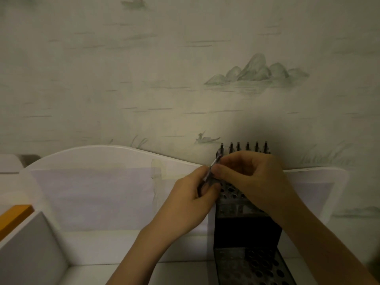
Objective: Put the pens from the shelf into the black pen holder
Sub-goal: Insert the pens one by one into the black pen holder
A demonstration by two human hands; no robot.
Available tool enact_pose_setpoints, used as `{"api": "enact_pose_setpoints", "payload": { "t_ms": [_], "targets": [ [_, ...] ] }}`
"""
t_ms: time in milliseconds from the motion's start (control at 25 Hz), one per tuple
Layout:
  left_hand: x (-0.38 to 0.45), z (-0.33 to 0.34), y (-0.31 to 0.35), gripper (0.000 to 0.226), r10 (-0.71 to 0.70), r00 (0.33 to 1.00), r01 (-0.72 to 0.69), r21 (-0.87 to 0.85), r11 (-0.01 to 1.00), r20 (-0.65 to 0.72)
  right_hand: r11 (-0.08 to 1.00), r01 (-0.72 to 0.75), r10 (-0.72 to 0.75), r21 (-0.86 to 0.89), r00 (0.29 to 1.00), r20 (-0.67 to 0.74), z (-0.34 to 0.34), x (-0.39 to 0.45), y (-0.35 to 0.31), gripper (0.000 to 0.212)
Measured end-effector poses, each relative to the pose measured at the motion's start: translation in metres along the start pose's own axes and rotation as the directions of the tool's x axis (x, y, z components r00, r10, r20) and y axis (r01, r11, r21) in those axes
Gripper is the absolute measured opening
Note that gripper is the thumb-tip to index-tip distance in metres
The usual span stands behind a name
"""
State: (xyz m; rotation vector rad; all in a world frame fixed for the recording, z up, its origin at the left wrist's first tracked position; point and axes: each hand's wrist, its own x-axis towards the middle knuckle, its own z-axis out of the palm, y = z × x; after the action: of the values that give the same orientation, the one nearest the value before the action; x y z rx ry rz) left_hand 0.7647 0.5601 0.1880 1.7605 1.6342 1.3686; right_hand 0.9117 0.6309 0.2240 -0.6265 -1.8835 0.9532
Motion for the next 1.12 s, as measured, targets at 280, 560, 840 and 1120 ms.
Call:
{"api": "enact_pose_setpoints", "payload": {
  "t_ms": [280,560,840,1120],
  "targets": [
    [-0.007,-0.015,-0.001,0.024,0.04,0.995,-0.027,0.141,0.99,-0.086,0.979,0.062,-0.01,0.195,0.967,-0.253,-0.01,0.018,-0.011,0.005],
    [-0.018,-0.031,-0.012,0.048,0.051,0.994,-0.006,0.435,0.9,-0.092,0.927,0.189,-0.264,-0.324,0.942,-0.209,-0.017,0.026,-0.015,0.004],
    [-0.026,-0.031,-0.011,0.048,0.056,0.991,0.007,0.464,0.886,-0.121,0.927,0.112,-0.132,-0.357,0.991,-0.034,-0.003,0.034,0.01,0.005],
    [-0.037,-0.029,-0.005,0.05,0.037,0.986,0.05,0.496,0.867,-0.165,0.932,0.058,-0.011,-0.358,0.991,0.131,-0.012,0.043,0.01,0.01]
  ]
}}
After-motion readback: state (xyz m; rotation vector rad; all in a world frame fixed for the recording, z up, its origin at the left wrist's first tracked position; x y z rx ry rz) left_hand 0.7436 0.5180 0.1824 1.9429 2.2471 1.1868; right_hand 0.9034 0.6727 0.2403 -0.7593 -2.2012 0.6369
